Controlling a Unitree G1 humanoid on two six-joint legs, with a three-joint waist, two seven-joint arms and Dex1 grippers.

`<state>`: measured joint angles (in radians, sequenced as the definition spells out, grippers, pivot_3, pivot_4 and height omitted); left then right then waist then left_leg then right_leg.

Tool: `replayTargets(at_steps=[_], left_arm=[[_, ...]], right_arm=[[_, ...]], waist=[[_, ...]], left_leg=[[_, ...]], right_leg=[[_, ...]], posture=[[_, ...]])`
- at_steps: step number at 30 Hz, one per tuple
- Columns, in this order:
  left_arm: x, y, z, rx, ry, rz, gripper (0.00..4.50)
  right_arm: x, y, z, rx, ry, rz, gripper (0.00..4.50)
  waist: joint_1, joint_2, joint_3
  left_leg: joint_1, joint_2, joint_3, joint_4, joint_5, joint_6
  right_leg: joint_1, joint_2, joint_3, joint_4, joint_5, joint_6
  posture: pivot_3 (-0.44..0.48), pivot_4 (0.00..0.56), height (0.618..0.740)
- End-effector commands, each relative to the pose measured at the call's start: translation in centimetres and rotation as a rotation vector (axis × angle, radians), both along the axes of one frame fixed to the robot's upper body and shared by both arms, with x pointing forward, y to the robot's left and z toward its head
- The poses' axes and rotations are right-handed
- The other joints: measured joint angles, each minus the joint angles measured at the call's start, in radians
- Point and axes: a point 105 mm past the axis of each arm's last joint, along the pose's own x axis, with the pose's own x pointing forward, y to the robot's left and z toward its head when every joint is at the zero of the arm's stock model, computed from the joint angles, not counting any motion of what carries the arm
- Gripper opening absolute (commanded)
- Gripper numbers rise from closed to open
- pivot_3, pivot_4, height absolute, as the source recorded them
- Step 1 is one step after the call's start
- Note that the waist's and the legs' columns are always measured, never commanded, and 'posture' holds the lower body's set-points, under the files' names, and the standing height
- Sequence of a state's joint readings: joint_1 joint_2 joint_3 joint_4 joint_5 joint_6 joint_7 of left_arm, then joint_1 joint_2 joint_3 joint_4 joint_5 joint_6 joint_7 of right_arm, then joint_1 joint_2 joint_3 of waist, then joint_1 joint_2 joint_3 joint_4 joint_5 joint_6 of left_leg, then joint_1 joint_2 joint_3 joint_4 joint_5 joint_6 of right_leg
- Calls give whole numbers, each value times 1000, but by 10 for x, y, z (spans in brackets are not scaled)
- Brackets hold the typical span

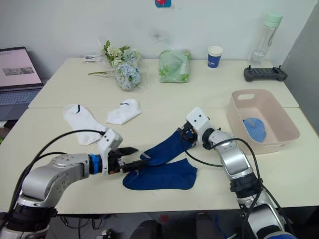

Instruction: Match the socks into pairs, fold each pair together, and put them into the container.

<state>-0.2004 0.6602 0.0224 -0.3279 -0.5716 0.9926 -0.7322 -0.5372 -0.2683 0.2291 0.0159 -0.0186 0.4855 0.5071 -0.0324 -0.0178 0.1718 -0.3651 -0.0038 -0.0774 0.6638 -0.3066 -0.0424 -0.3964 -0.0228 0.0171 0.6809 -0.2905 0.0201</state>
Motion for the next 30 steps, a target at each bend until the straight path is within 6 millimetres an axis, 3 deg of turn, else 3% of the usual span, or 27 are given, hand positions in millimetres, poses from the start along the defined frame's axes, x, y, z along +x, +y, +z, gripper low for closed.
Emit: replayTargets(at_steps=[1, 3, 9, 14, 18, 23, 27, 30], left_arm=[[3, -8, -1, -12, 27, 41, 4500], [3, -13, -5, -29, 63, 57, 4500], [4, -30, -17, -34, 121, 71, 2749], [4, -31, -23, -30, 135, 91, 1187], [8, -30, -18, -34, 98, 116, 4], [16, -21, -13, -26, 51, 164, 0], [22, -12, -6, -3, -10, 181, 0], [27, -9, 0, -10, -37, 192, 0]], right_arm=[[6, -1, 3, 16, -31, -31, 4132], [11, -3, -1, 8, -24, -52, 4132], [14, -9, -20, 7, 45, -94, 4157], [11, -11, -33, 21, 112, -108, 4157], [8, -11, -44, 72, 194, -131, 3213], [4, -12, -49, 105, 240, -148, 1475], [0, -12, -39, 137, 222, -147, 143], [-2, -12, -31, 147, 202, -142, 20]], waist=[[0, 0, 0], [2, 0, 0], [4, 0, -1], [4, 0, -1], [4, 0, -1], [4, 0, -2], [4, 0, -2], [3, 0, -2]], left_leg=[[0, 0, 0, 0, 0, 0], [2, -1, 0, 1, 0, 0], [2, -2, 0, 1, 0, 0], [2, -2, 0, 1, 1, -1], [2, -2, 0, 1, 2, -4], [4, -2, -1, 1, 2, -4], [4, -2, -1, 1, 2, -4], [4, -1, -1, 1, 2, -4]], right_leg=[[1, 0, 0, 0, 0, 0], [2, 0, 0, 1, 0, 0], [4, -1, 0, -1, 0, 0], [4, -1, 0, -1, 0, 0], [4, -1, 0, -1, 0, 0], [7, -1, -1, -1, 0, 0], [7, -1, -1, -1, 0, 0], [6, -1, -1, -1, 0, 0]], posture=[[0, 150, 740], [0, 150, 740], [0, 150, 740], [0, 150, 740], [0, 150, 740], [0, 150, 740], [0, 150, 740], [0, 150, 740]])
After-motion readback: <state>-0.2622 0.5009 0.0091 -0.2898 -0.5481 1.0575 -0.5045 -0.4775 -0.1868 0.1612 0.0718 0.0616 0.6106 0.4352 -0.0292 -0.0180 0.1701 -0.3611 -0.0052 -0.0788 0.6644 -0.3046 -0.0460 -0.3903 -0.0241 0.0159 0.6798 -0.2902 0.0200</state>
